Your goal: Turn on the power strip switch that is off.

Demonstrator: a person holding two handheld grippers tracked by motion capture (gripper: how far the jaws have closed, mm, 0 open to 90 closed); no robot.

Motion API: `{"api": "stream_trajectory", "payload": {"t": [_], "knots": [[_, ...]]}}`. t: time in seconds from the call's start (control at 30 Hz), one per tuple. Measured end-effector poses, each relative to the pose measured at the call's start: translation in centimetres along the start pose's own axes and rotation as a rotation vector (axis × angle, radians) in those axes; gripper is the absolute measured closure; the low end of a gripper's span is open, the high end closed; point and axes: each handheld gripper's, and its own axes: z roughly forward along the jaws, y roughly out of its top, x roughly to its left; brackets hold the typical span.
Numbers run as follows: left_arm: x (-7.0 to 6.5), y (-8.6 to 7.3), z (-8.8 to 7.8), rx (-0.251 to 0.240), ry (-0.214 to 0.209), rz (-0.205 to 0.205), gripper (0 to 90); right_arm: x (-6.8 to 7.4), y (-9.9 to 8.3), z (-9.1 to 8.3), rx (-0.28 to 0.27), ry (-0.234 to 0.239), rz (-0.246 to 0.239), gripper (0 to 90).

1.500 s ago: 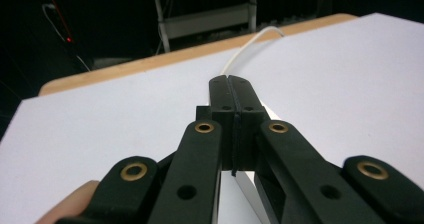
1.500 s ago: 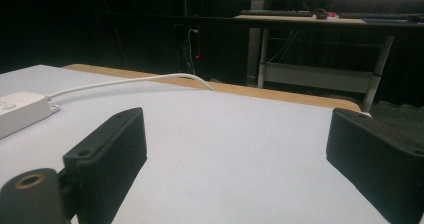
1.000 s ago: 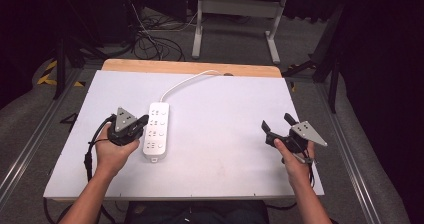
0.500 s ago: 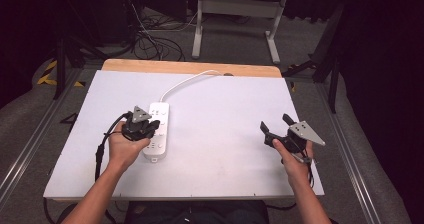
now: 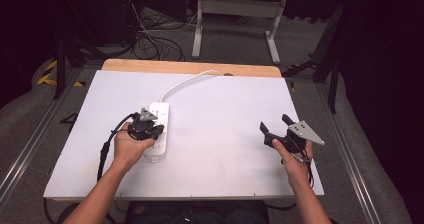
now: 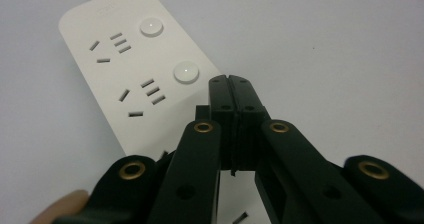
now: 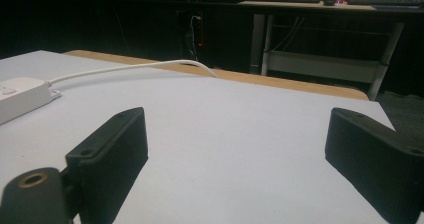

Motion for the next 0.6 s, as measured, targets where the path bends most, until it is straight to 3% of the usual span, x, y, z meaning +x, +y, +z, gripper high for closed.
{"api": "stream_trajectory", "payload": {"t": [0.6], "knots": [[-0.76,-0.54,0.29,-0.006,0.052,-0.005,90.0,0.03,-0.04,-0.06,0.012,0.004,0.009,10.5]]}}
